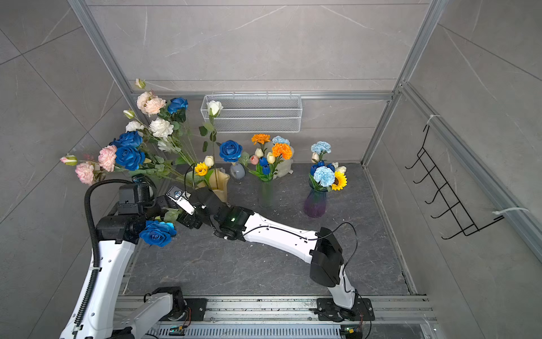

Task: Pick out blue flowers from the vase
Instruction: Pick up the flower from the vase.

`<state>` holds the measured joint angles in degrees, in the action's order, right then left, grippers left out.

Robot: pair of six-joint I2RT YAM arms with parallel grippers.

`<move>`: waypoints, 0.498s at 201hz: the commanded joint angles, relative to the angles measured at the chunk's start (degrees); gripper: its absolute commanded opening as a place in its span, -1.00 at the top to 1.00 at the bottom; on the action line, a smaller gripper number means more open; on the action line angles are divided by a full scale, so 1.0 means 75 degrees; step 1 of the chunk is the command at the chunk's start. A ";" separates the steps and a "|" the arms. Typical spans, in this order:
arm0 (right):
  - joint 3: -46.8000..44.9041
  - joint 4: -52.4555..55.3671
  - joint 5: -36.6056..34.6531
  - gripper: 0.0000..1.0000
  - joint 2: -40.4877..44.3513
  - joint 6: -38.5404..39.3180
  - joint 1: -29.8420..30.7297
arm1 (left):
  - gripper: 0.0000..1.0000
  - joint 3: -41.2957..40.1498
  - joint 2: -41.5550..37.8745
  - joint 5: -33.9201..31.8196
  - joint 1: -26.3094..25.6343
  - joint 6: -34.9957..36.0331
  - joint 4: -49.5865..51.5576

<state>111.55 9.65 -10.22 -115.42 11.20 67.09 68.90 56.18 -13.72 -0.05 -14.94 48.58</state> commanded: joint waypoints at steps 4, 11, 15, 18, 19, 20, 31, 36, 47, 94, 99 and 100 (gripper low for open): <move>0.0851 -0.1248 -0.0874 -0.53 -0.0183 -0.0106 -0.0185 | -0.86 0.0114 -0.0292 0.0013 -0.0063 0.0474 0.1380; 0.0950 -0.1222 -0.0887 -0.50 -0.0225 -0.0082 -0.0184 | -0.86 0.0116 -0.0318 -0.0009 -0.0063 0.0468 0.1431; 0.0994 -0.1217 -0.0896 -0.48 -0.0242 -0.0076 -0.0201 | -0.85 0.0126 -0.0348 -0.0020 -0.0063 0.0471 0.1476; 0.1010 -0.1216 -0.0899 -0.47 -0.0254 -0.0068 -0.0197 | -0.85 0.0135 -0.0362 -0.0042 -0.0063 0.0469 0.1514; 0.1014 -0.1216 -0.0899 -0.46 -0.0255 -0.0066 -0.0200 | -0.85 0.0138 -0.0370 -0.0042 -0.0063 0.0469 0.1526; 0.1022 -0.1216 -0.0905 -0.46 -0.0255 -0.0065 -0.0207 | -0.85 0.0139 -0.0374 -0.0050 -0.0063 0.0469 0.1527; 0.1064 -0.1235 -0.0993 -0.41 -0.0286 -0.0052 -0.0226 | -0.85 0.0152 -0.0428 -0.0135 -0.0063 0.0480 0.1640; 0.1071 -0.1237 -0.1036 -0.40 -0.0291 -0.0043 -0.0237 | -0.85 0.0164 -0.0454 -0.0181 -0.0063 0.0488 0.1702; 0.1088 -0.1204 -0.1052 -0.36 -0.0291 -0.0051 -0.0289 | -0.85 0.0164 -0.0548 -0.0294 -0.0063 0.0490 0.1813; 0.0438 -0.1251 -0.0736 -0.30 0.0108 -0.0012 -0.0456 | -0.85 0.0434 -0.0759 -0.0755 -0.0063 0.0451 0.2245; 0.0362 -0.1258 -0.0720 -0.30 0.0154 0.0003 -0.0471 | -0.85 0.0471 -0.0748 -0.0804 -0.0063 0.0457 0.2268; 0.0350 -0.1255 -0.0710 -0.30 0.0160 0.0005 -0.0478 | -0.85 0.0482 -0.0745 -0.0812 -0.0063 0.0463 0.2266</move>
<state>115.39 5.54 -13.32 -116.99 11.94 65.30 70.59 50.83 -18.06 -0.36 -13.85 58.43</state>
